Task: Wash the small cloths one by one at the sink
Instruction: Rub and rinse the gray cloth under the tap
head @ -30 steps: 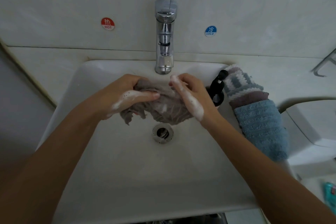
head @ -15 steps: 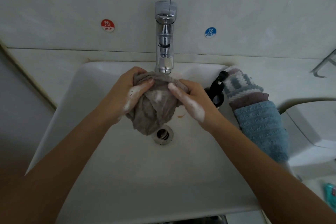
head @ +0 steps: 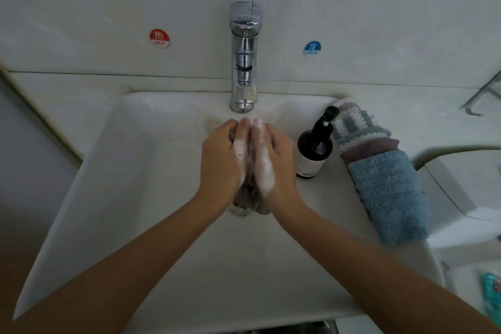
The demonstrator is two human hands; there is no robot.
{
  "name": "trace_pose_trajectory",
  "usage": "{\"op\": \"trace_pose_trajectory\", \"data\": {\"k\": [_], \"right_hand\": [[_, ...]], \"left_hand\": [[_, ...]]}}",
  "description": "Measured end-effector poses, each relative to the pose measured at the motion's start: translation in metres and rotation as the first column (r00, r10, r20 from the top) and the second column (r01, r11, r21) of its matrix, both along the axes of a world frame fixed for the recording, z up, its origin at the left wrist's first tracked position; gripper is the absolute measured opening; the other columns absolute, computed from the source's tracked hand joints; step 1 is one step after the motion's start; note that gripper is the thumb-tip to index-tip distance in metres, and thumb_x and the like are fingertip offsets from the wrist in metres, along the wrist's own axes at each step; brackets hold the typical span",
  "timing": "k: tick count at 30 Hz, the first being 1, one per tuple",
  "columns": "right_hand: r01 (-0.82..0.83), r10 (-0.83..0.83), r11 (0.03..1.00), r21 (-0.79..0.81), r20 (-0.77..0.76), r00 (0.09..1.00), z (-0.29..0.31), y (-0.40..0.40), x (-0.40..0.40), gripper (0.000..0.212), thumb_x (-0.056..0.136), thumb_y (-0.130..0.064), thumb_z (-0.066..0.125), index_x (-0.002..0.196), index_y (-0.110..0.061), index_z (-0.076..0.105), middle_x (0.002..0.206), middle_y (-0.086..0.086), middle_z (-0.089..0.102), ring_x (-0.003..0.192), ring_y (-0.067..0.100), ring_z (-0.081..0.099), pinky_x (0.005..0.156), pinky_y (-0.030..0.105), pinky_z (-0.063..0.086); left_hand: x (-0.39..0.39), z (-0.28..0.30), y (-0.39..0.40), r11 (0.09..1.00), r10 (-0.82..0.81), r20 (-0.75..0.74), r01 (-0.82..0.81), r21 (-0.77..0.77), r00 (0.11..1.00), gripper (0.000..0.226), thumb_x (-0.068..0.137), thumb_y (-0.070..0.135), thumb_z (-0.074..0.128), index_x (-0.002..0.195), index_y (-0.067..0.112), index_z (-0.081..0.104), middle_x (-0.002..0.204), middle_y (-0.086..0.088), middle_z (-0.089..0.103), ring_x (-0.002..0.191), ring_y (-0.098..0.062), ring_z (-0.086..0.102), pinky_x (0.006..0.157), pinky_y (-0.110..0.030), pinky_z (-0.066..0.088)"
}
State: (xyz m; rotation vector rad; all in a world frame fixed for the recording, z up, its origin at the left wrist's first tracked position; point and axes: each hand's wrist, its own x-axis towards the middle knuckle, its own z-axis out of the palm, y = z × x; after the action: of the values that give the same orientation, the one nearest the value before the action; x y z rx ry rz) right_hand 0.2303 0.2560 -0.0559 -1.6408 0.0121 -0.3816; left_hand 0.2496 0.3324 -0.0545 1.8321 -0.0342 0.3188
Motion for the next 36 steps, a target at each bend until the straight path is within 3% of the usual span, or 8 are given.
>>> {"op": "trace_pose_trajectory", "data": {"k": [8, 13, 19, 23, 26, 29, 32, 36], "right_hand": [[0.09, -0.089, 0.996, 0.015, -0.07, 0.994, 0.001, -0.006, 0.009, 0.047, 0.104, -0.028, 0.046, 0.059, -0.019, 0.038, 0.05, -0.011, 0.039, 0.051, 0.006, 0.037, 0.054, 0.03, 0.034], [0.025, -0.026, 0.997, -0.067, -0.015, 1.0, 0.002, 0.007, 0.001, 0.046, 0.105, -0.028, 0.043, 0.061, -0.017, 0.046, 0.053, -0.009, 0.043, 0.057, 0.01, 0.045, 0.056, 0.033, 0.038], [-0.019, 0.014, 0.997, -0.069, -0.078, 0.997, 0.0, 0.002, 0.001, 0.046, 0.106, -0.029, 0.04, 0.069, -0.006, 0.057, 0.058, -0.004, 0.054, 0.058, 0.012, 0.055, 0.058, 0.032, 0.047], [-0.073, 0.062, 0.995, -0.066, -0.155, 0.986, 0.002, -0.003, 0.005, 0.043, 0.105, -0.028, 0.043, 0.066, -0.012, 0.051, 0.059, 0.001, 0.051, 0.06, 0.012, 0.052, 0.059, 0.032, 0.044], [-0.046, 0.046, 0.999, 0.004, -0.19, 0.981, 0.006, -0.01, 0.017, 0.044, 0.105, -0.023, 0.045, 0.061, -0.016, 0.045, 0.052, -0.005, 0.046, 0.053, 0.01, 0.048, 0.056, 0.031, 0.042], [-0.099, 0.09, 0.993, -0.064, -0.131, 0.987, 0.001, -0.006, 0.003, 0.044, 0.105, -0.029, 0.042, 0.072, -0.007, 0.061, 0.062, 0.008, 0.061, 0.063, 0.024, 0.065, 0.063, 0.038, 0.053], [-0.237, 0.227, 0.967, -0.09, -0.109, 0.968, 0.002, -0.006, 0.001, 0.051, 0.1, -0.038, 0.046, 0.08, 0.007, 0.058, 0.071, 0.025, 0.059, 0.068, 0.035, 0.061, 0.067, 0.045, 0.05], [-0.315, 0.283, 0.926, -0.209, -0.169, 0.944, 0.013, -0.023, 0.01, 0.039, 0.089, -0.044, 0.064, 0.066, -0.018, 0.046, 0.058, -0.011, 0.046, 0.06, 0.01, 0.046, 0.061, 0.032, 0.039]], "left_hand": [[-0.021, -0.002, -0.021, 0.996, 0.032, -0.015, -0.033, -0.078, 0.999, 0.043, 0.101, 0.027, 0.046, 0.061, 0.011, 0.049, 0.052, 0.003, 0.048, 0.047, -0.003, 0.046, 0.051, -0.017, 0.036], [-0.008, 0.003, -0.003, 1.0, 0.031, 0.07, -0.031, 0.0, 0.997, 0.035, 0.099, 0.018, 0.047, 0.067, 0.03, 0.047, 0.06, 0.012, 0.05, 0.057, 0.0, 0.046, 0.059, -0.018, 0.04], [0.004, -0.001, -0.008, 0.989, 0.071, -0.019, -0.073, -0.128, 0.997, 0.045, 0.1, 0.032, 0.047, 0.066, 0.004, 0.058, 0.058, -0.003, 0.058, 0.058, -0.017, 0.059, 0.063, -0.03, 0.047], [-0.008, -0.002, -0.001, 1.0, 0.017, 0.014, -0.016, -0.024, 1.0, 0.038, 0.101, 0.029, 0.045, 0.067, 0.017, 0.055, 0.06, 0.006, 0.056, 0.058, -0.009, 0.055, 0.064, -0.033, 0.047], [-0.027, -0.002, -0.015, 0.995, -0.041, 0.006, 0.042, -0.094, 0.999, 0.039, 0.096, 0.041, 0.045, 0.061, 0.025, 0.053, 0.053, 0.006, 0.055, 0.054, -0.009, 0.057, 0.059, -0.03, 0.048], [-0.004, 0.001, -0.007, 0.996, 0.054, 0.026, -0.052, -0.073, 0.998, 0.043, 0.098, 0.035, 0.045, 0.058, 0.023, 0.047, 0.052, 0.005, 0.05, 0.051, -0.007, 0.051, 0.056, -0.025, 0.042], [0.008, 0.006, 0.007, 0.997, 0.023, 0.035, -0.021, -0.077, 0.999, 0.044, 0.101, 0.027, 0.047, 0.058, 0.018, 0.043, 0.053, 0.005, 0.045, 0.05, -0.006, 0.043, 0.056, -0.026, 0.037], [0.013, 0.011, 0.028, 0.995, -0.031, -0.058, 0.026, -0.097, 0.998, 0.039, 0.097, 0.031, 0.055, 0.061, 0.017, 0.051, 0.056, 0.005, 0.053, 0.055, -0.01, 0.052, 0.061, -0.031, 0.045]]}}
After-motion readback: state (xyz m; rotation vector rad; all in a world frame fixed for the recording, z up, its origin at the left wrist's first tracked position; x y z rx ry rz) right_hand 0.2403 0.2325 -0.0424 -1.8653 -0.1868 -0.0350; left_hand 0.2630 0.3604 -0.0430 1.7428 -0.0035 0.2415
